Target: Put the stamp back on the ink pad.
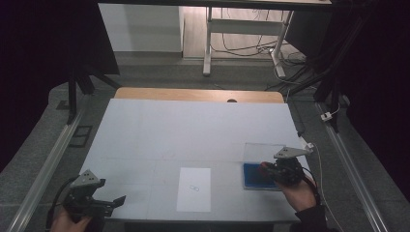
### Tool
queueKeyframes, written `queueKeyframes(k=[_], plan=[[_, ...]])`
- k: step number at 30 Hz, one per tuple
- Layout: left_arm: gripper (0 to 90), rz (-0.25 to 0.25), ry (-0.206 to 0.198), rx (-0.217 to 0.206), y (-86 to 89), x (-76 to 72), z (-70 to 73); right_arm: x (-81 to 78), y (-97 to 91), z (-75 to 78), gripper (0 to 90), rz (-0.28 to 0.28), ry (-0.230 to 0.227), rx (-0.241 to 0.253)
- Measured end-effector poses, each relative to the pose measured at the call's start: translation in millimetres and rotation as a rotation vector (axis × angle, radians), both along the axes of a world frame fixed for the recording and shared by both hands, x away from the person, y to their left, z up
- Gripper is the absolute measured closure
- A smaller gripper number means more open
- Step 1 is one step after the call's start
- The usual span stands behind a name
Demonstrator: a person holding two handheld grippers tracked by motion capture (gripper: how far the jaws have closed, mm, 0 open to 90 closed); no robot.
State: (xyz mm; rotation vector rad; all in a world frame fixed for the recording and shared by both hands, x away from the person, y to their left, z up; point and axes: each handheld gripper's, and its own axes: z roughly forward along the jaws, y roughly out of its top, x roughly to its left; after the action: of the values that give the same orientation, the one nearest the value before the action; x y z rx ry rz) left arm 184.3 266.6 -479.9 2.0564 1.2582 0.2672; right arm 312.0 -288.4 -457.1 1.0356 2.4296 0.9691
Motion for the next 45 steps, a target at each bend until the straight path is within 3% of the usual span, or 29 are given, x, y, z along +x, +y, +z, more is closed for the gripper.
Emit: queueKeyframes(k=[6,14,30,38,45], plan=[[3.7,0.000,0.001,-0.001,0.0,0.2,0.0,2.9,-4.9,-3.7,79.5,-0.013,0.002,-0.027],[3.7,-0.001,0.001,0.000,0.0,0.2,0.0,6.6,-1.5,-12.1,79.4,0.019,0.015,-0.072],[3.7,0.000,0.001,0.001,-0.3,0.3,0.0,11.4,0.1,-22.1,78.1,0.022,0.072,-0.093],[3.7,-0.001,0.000,0.002,-0.1,0.4,0.0,10.3,-2.7,-16.8,73.3,0.001,0.052,-0.046],[3.7,-0.001,0.000,0.000,-0.1,0.4,0.0,7.1,-3.9,-9.3,58.8,-0.028,0.032,-0.004]])
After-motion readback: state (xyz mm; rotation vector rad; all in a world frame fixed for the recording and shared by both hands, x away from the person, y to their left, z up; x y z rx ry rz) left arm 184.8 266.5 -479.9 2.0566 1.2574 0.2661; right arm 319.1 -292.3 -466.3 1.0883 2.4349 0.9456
